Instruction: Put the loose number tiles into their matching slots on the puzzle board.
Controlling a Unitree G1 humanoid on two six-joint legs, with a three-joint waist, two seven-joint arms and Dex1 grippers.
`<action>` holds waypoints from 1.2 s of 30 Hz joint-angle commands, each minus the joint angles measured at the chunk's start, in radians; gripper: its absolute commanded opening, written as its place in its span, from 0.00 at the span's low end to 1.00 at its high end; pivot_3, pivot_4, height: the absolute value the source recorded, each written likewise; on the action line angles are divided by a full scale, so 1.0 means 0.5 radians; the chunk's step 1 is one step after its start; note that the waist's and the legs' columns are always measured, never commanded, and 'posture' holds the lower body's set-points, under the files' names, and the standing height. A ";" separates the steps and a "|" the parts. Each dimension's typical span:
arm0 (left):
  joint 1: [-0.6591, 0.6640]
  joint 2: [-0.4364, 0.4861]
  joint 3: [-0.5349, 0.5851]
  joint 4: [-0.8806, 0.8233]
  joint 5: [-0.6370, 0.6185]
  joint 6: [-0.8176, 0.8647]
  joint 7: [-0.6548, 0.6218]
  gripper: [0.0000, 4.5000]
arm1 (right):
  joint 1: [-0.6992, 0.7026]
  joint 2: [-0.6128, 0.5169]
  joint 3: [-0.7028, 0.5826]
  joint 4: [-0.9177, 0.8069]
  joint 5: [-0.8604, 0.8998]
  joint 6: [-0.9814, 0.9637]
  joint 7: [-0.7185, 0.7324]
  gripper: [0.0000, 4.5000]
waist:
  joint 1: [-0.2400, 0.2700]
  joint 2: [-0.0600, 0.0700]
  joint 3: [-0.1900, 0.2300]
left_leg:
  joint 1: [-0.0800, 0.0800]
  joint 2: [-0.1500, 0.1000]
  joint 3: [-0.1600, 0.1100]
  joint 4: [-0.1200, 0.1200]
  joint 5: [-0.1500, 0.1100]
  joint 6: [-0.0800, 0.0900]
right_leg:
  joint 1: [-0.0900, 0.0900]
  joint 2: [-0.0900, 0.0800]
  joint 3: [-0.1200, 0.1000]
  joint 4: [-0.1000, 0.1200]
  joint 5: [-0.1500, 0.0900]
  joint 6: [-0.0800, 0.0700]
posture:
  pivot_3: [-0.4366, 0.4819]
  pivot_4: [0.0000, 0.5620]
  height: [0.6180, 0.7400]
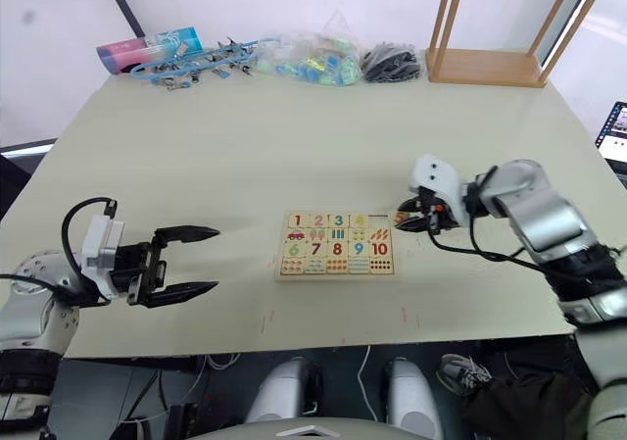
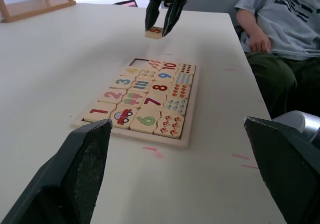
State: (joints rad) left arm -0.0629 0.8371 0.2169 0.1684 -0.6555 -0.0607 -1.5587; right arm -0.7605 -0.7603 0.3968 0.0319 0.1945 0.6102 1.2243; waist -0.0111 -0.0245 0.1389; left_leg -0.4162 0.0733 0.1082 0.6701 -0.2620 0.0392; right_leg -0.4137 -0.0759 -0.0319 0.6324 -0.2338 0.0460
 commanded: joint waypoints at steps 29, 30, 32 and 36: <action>0.297 -0.096 0.348 -0.387 -0.035 0.141 0.346 1.00 | -0.505 0.416 0.315 0.737 -0.610 -0.257 0.250 0.21 | -0.007 0.000 0.000 | 0.002 0.000 0.005 0.000 0.006 -0.010 | 0.000 -0.001 -0.003 0.004 0.000 0.000 | 0.48 0.27 0.99; 0.296 -0.096 0.348 -0.386 -0.034 0.140 0.345 1.00 | -0.504 0.422 0.311 0.738 -0.613 -0.258 0.254 0.21 | -0.007 0.000 0.000 | 0.002 0.000 0.005 0.000 0.006 -0.010 | 0.000 -0.001 -0.003 0.004 0.000 0.000 | 0.48 0.27 0.99; 0.293 -0.095 0.348 -0.383 -0.032 0.139 0.342 1.00 | -0.503 0.432 0.306 0.738 -0.616 -0.255 0.261 0.21 | -0.007 0.000 0.000 | 0.002 0.000 0.005 0.000 0.006 -0.010 | 0.000 -0.001 -0.003 0.004 0.000 0.000 | 0.48 0.27 0.99; 0.292 -0.094 0.348 -0.382 -0.032 0.140 0.342 1.00 | -0.499 0.443 0.302 0.728 -0.619 -0.250 0.272 0.21 | -0.007 0.000 0.000 | 0.002 0.000 0.005 0.000 0.006 -0.010 | 0.000 -0.001 -0.003 0.004 0.000 0.000 | 0.48 0.27 0.99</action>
State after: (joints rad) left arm 0.0866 0.7832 0.3565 0.0078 -0.6601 0.0126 -1.3884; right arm -0.9906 -0.5371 0.5720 0.4112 -0.1134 0.4939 1.3491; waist -0.0147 -0.0243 0.1390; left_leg -0.4153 0.0734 0.1106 0.6701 -0.2591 0.0341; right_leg -0.4139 -0.0763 -0.0333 0.6345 -0.2336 0.0460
